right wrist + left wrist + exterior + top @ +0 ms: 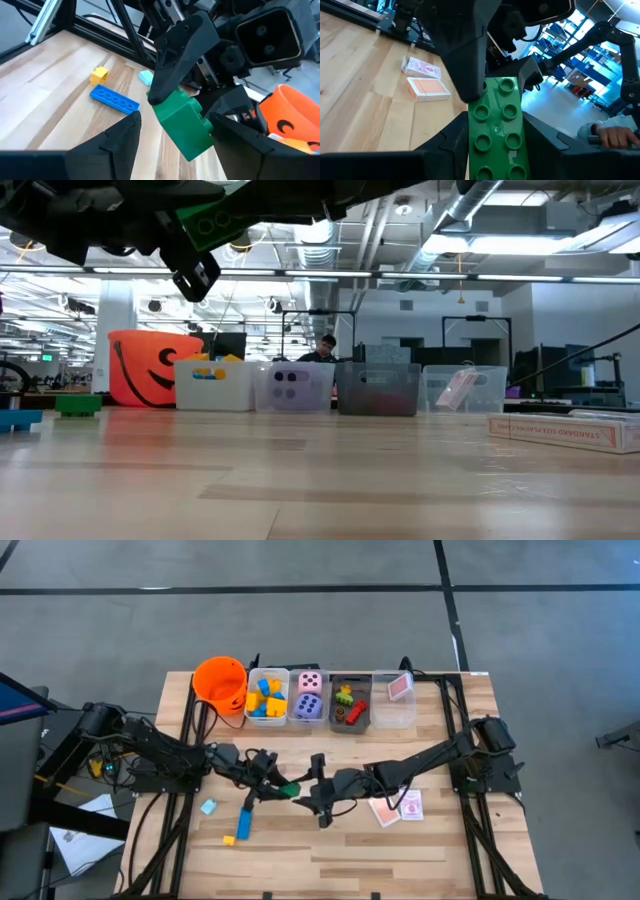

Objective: Pick & Place Toys
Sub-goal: Put the green game piece into the black bin

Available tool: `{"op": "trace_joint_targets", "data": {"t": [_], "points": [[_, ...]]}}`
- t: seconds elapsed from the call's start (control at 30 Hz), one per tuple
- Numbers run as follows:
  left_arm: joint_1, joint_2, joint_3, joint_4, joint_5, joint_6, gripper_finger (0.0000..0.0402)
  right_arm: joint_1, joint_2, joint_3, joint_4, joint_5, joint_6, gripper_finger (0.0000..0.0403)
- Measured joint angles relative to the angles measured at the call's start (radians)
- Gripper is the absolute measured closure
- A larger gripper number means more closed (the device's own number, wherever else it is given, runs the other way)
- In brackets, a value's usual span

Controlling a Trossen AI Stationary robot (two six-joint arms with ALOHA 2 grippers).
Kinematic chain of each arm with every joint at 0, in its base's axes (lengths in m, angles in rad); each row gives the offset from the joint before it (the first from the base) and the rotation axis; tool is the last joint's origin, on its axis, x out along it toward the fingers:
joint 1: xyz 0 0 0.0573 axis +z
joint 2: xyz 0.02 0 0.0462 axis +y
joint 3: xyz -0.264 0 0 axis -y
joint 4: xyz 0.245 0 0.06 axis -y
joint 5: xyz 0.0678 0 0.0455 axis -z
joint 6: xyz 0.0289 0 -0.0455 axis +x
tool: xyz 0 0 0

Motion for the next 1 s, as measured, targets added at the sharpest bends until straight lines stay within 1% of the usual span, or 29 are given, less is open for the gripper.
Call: {"op": "trace_joint_targets", "data": {"t": [0.13, 0.23, 0.33, 0.47, 0.5, 0.7, 0.73, 0.77, 0.9, 0.97, 1.0], "points": [[0.0, 0.0, 0.0, 0.002, -0.003, 0.0, 0.0269, -0.015, 0.0, 0.0, -0.003, -0.017, 0.022, 0.018], [0.0, 0.0, 0.0, 0.001, -0.007, 0.001, 0.0269, -0.018, 0.0, 0.0, -0.002, -0.016, 0.022, 0.0196], [0.0, 0.0, 0.0, 0.0, -0.009, 0.001, 0.0269, -0.018, 0.0, 0.0, 0.002, -0.016, 0.022, 0.0228], [0.005, -0.001, 0.001, -0.014, 0.001, 0.0, 0.0269, -0.018, 0.0, 0.0, 0.0, -0.015, 0.018, 0.0285], [0.008, -0.001, 0.002, -0.02, 0.005, 0.0, 0.0269, -0.018, 0.0, 0.0, 0.0, -0.015, 0.017, 0.0291], [0.029, -0.003, 0.003, -0.037, 0.025, 0.001, 0.0267, -0.017, 0.0, 0.0, -0.005, -0.008, 0.018, 0.029], [0.034, -0.004, 0.003, -0.035, 0.032, 0.001, 0.0253, -0.017, 0.0, 0.0, -0.004, -0.007, 0.019, 0.029], [0.04, -0.008, 0.002, -0.04, 0.035, 0.0, 0.023, -0.017, 0.0, 0.0, -0.003, -0.002, 0.027, 0.029], [0.079, -0.037, 0.001, -0.076, 0.076, -0.032, 0.0116, -0.016, 0.0, 0.0, -0.001, 0.009, 0.029, 0.0293], [0.103, -0.064, 0.001, -0.117, 0.095, -0.035, 0.0071, -0.015, 0.0, 0.0, -0.007, 0.019, 0.027, 0.0317], [0.117, -0.078, 0.001, -0.154, 0.1, -0.034, 0.0052, -0.015, 0.0, 0.0, -0.011, 0.022, 0.027, 0.0316]]}}
